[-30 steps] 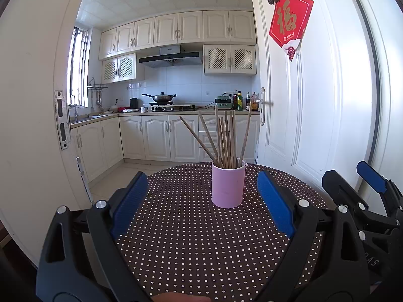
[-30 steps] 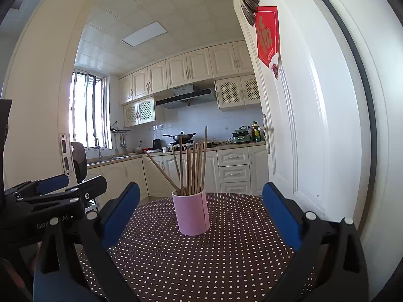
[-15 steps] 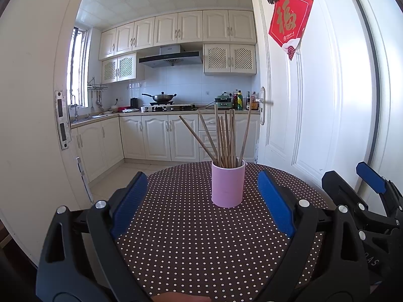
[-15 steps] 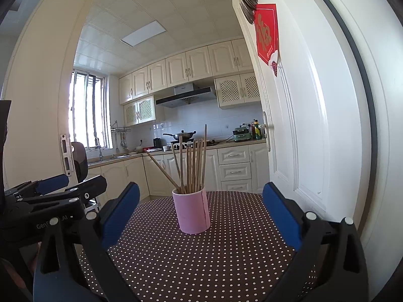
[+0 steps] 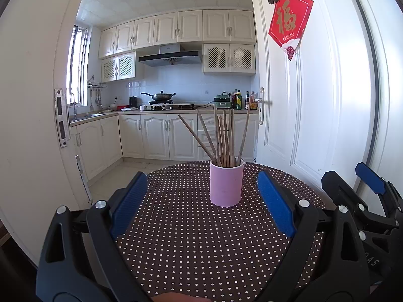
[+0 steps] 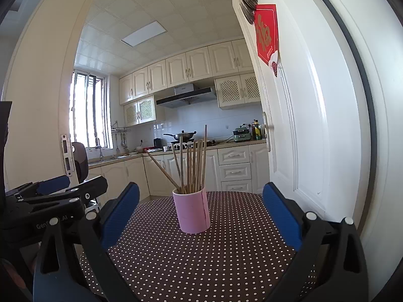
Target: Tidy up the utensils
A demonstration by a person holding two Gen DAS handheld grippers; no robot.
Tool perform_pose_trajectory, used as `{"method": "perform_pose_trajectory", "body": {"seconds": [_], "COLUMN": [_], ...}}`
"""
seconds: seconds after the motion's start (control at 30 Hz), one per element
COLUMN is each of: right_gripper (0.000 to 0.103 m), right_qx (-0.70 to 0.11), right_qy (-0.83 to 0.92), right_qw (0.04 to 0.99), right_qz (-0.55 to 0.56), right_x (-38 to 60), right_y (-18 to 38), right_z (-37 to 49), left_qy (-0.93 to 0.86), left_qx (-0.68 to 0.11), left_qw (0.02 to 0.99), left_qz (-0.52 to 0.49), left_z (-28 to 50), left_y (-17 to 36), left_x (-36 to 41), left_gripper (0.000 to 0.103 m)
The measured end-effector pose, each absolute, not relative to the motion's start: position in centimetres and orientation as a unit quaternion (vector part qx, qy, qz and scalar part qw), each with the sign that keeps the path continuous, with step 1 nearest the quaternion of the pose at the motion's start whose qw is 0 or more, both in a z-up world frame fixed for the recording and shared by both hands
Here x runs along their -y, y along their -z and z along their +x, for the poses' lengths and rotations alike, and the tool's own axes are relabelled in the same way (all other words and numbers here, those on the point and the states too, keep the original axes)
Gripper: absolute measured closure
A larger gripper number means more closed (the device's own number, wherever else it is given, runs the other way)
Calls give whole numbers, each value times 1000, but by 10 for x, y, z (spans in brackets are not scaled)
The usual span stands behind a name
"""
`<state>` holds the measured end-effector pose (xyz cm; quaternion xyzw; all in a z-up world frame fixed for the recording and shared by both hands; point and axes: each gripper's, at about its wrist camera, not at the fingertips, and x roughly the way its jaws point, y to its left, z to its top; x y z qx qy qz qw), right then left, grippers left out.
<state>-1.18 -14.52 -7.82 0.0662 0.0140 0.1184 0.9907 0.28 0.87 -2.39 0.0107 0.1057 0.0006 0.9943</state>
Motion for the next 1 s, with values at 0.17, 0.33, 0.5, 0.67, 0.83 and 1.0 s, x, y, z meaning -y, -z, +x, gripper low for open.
{"method": "perform_pose_trajectory", "body": {"seconds": [0.17,0.33,0.5,0.67,0.83,1.0], "right_gripper": [8,8,8,8,8,8], "right_qx": [-17,-19,-21,-23,-24,-26], "right_qy": [-118,-116,-112,-113,-112,-114], "right_qw": [991,991,991,991,991,990], "right_qz": [67,69,68,70,70,74], "right_x": [146,147,147,148,148,150], "right_y": [80,80,80,81,81,82], "right_z": [-12,-12,-12,-12,-11,-10], "left_qy": [-2,2,4,1,2,0], "left_qx": [-109,-112,-116,-116,-117,-117], "left_qw": [994,994,993,993,993,993], "left_qz": [10,6,2,5,5,7], "left_z": [4,4,6,6,7,8], "left_y": [24,25,26,27,27,27], "left_x": [-8,-9,-8,-8,-8,-7], "left_gripper": [15,15,15,15,15,15]}}
